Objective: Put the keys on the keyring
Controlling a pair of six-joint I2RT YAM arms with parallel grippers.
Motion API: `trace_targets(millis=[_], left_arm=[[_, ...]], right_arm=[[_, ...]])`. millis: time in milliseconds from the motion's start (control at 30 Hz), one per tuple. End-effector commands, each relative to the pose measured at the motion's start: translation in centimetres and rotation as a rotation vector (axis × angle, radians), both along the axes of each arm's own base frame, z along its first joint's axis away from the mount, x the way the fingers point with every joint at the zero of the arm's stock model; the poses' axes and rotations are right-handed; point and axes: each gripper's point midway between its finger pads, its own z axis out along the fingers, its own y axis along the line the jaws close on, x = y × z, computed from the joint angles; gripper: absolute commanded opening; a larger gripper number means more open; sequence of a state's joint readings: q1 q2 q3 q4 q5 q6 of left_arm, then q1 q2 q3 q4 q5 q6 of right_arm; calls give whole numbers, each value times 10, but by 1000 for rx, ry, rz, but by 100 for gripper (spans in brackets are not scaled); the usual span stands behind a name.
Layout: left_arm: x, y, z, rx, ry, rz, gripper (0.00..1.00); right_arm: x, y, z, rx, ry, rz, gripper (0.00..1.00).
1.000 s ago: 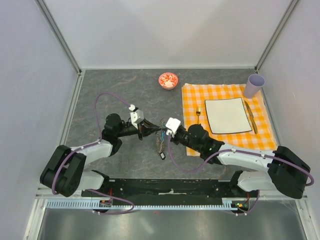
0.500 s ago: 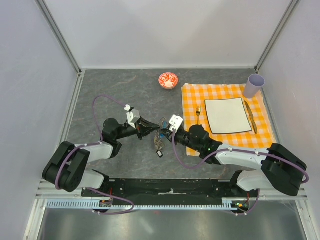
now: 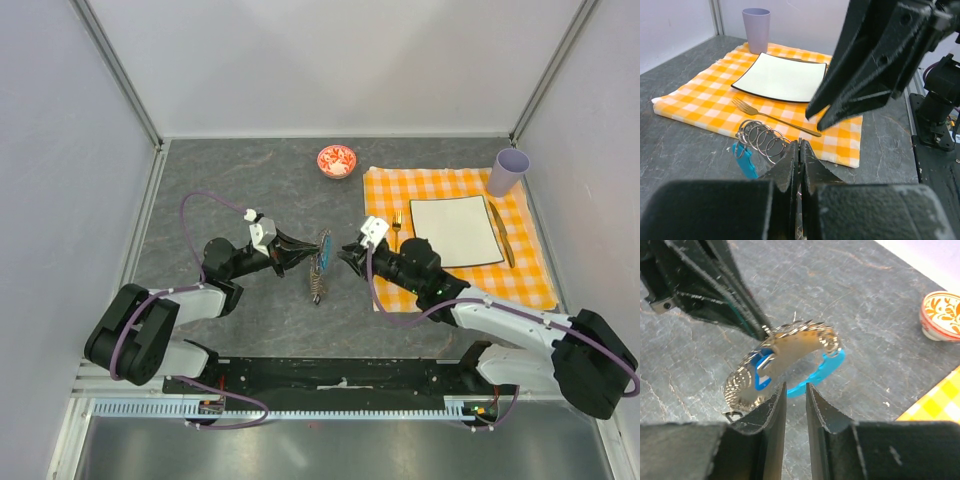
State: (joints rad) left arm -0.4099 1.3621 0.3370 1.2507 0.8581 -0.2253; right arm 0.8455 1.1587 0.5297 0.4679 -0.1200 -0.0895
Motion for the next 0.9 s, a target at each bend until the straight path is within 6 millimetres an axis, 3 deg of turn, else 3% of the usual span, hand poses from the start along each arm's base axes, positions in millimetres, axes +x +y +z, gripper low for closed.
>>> trace_targets(millis=[0,300,600,867], left_arm=[[-4,1,31,-64,-117,-8,2],[-13,1,36,-86,-152,-50,2],[-23,-1,36,-83,-175,-100,2],[-23,1,40,-97,-189,-88,2]], right_arm=[[-1,3,34,113,-7,79,30],[-12,34,50,183,-22,322,30],[-1,39,50,205,3,348,30],[-8,41,39,184,40,396,24]])
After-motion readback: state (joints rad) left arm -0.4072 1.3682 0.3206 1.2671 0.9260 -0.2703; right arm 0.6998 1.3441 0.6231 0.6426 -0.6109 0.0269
